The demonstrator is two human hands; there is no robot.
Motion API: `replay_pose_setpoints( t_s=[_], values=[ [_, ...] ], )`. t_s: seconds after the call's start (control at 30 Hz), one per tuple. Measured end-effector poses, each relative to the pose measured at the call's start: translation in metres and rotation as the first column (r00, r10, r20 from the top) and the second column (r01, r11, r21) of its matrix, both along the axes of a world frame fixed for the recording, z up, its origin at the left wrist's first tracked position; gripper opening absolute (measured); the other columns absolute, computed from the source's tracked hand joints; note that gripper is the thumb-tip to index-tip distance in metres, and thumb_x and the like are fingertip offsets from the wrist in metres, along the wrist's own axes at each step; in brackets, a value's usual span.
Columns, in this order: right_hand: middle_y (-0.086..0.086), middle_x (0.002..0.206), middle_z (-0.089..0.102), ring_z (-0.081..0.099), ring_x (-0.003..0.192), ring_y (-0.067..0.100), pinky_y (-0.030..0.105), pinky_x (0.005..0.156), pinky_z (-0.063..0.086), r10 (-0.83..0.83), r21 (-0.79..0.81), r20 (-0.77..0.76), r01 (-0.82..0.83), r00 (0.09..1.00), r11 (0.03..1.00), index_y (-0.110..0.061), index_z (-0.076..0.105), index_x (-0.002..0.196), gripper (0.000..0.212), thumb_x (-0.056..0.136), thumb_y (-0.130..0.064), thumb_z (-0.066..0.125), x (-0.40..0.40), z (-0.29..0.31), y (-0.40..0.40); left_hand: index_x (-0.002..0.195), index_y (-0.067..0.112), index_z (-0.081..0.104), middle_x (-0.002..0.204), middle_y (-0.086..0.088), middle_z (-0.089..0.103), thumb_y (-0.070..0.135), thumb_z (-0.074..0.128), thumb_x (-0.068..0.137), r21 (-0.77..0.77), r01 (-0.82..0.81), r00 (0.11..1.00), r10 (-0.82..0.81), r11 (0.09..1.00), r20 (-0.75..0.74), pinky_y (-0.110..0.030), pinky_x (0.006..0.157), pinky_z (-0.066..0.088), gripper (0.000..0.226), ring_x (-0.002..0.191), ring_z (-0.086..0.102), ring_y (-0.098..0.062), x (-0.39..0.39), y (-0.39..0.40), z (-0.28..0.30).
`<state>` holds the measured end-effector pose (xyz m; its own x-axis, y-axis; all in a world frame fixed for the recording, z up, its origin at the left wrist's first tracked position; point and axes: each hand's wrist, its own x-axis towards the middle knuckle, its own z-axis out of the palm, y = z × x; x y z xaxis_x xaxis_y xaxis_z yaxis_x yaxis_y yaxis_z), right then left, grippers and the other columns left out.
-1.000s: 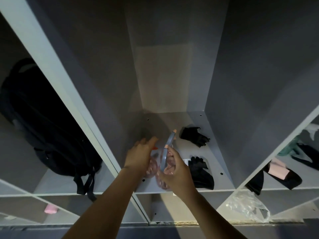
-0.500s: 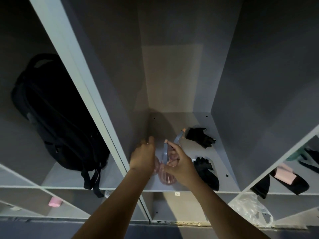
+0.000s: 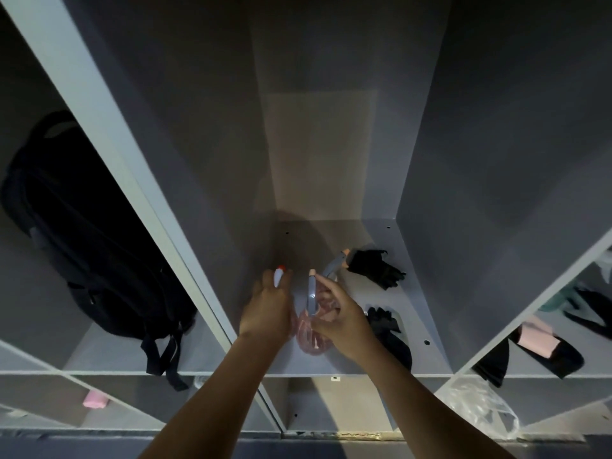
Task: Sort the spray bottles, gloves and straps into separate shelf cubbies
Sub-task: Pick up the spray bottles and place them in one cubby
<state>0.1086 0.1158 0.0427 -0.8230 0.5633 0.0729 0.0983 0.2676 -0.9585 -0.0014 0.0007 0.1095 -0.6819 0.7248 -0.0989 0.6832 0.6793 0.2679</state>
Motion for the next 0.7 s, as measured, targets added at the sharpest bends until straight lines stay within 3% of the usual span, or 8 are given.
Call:
replay_pose_setpoints(
  t_s=[0.17,0.33,0.4,0.43,0.5,0.53,0.6,0.7],
  values=[
    [-0.018,0.126,0.060,0.060,0.114,0.001,0.023,0.094,0.054,0.005,-0.034,0.014,-0.004,1.000,0.999,-0.053,0.046,0.136,0.078,0.076,-0.024,0.085,0.009,0.003,0.010,0.152,0.026,0.024,0.146,-0.008,0.030,0.025,0.066,0.087,0.007,-0.013,0.997,0.014,1.000,-0.071,-0.040,0.103,0.043,0.077,0.131,0.038,-0.029,0.000,0.000,-0.002],
    [-0.011,0.112,0.064,0.067,0.080,0.019,0.034,0.072,0.062,-0.164,-0.009,-0.012,0.164,0.986,0.986,-0.046,0.055,0.129,0.068,0.075,-0.018,0.086,0.011,0.023,0.050,0.148,0.031,0.031,0.148,-0.003,0.036,0.039,0.057,0.092,0.166,0.032,0.978,0.003,0.986,-0.207,-0.039,0.109,0.034,0.063,0.133,0.037,-0.025,0.002,0.000,-0.005],
    [-0.005,0.118,0.060,0.065,0.084,0.023,0.039,0.079,0.061,-0.225,0.094,-0.030,0.227,0.974,0.969,-0.039,0.059,0.130,0.067,0.072,-0.020,0.087,0.003,0.025,0.067,0.146,0.033,0.036,0.147,0.000,0.038,0.039,0.056,0.092,0.235,0.076,0.981,-0.031,0.969,-0.189,-0.038,0.110,0.034,0.058,0.135,0.037,-0.023,0.006,0.002,-0.004],
    [-0.001,0.121,0.057,0.064,0.090,0.016,0.033,0.088,0.059,-0.230,0.177,-0.032,0.232,0.973,0.957,-0.035,0.059,0.131,0.068,0.071,-0.018,0.087,-0.001,0.025,0.075,0.144,0.033,0.039,0.146,0.000,0.040,0.040,0.056,0.092,0.255,0.112,0.980,-0.064,0.960,-0.189,-0.038,0.109,0.035,0.055,0.133,0.039,-0.022,0.009,0.003,-0.002],
    [0.006,0.127,0.048,0.054,0.099,-0.006,0.014,0.098,0.048,-0.169,0.351,-0.006,0.161,0.986,0.922,-0.026,0.056,0.137,0.073,0.072,-0.009,0.085,-0.011,0.026,0.087,0.141,0.032,0.044,0.141,0.001,0.044,0.042,0.058,0.091,0.283,0.179,0.973,-0.127,0.942,-0.192,-0.036,0.104,0.041,0.052,0.128,0.043,-0.022,0.013,0.007,0.000],
    [0.008,0.130,0.042,0.051,0.100,-0.010,0.012,0.100,0.046,-0.117,0.411,0.014,0.101,0.993,0.906,-0.025,0.053,0.139,0.076,0.073,-0.007,0.084,-0.015,0.028,0.091,0.140,0.032,0.045,0.140,0.002,0.044,0.042,0.059,0.091,0.293,0.194,0.972,-0.145,0.936,-0.183,-0.035,0.101,0.043,0.052,0.128,0.044,-0.021,0.014,0.009,0.000],
    [0.007,0.143,0.029,0.055,0.103,0.000,0.024,0.101,0.049,-0.038,0.519,0.104,-0.022,0.994,0.854,-0.029,0.049,0.143,0.078,0.075,-0.011,0.083,-0.023,0.029,0.098,0.140,0.033,0.044,0.142,0.004,0.044,0.041,0.065,0.088,0.290,0.216,0.971,-0.174,0.932,-0.163,-0.034,0.101,0.045,0.056,0.129,0.044,-0.020,0.013,0.012,0.000],
    [0.008,0.157,0.016,0.058,0.118,0.020,0.032,0.103,0.050,0.058,0.611,0.234,-0.193,0.970,0.768,-0.028,0.048,0.143,0.076,0.076,-0.020,0.084,-0.034,0.021,0.101,0.145,0.034,0.037,0.150,0.005,0.037,0.042,0.074,0.080,0.217,0.255,0.965,-0.233,0.942,-0.122,-0.037,0.114,0.037,0.075,0.137,0.038,-0.019,0.008,0.017,-0.004]
  ],
)
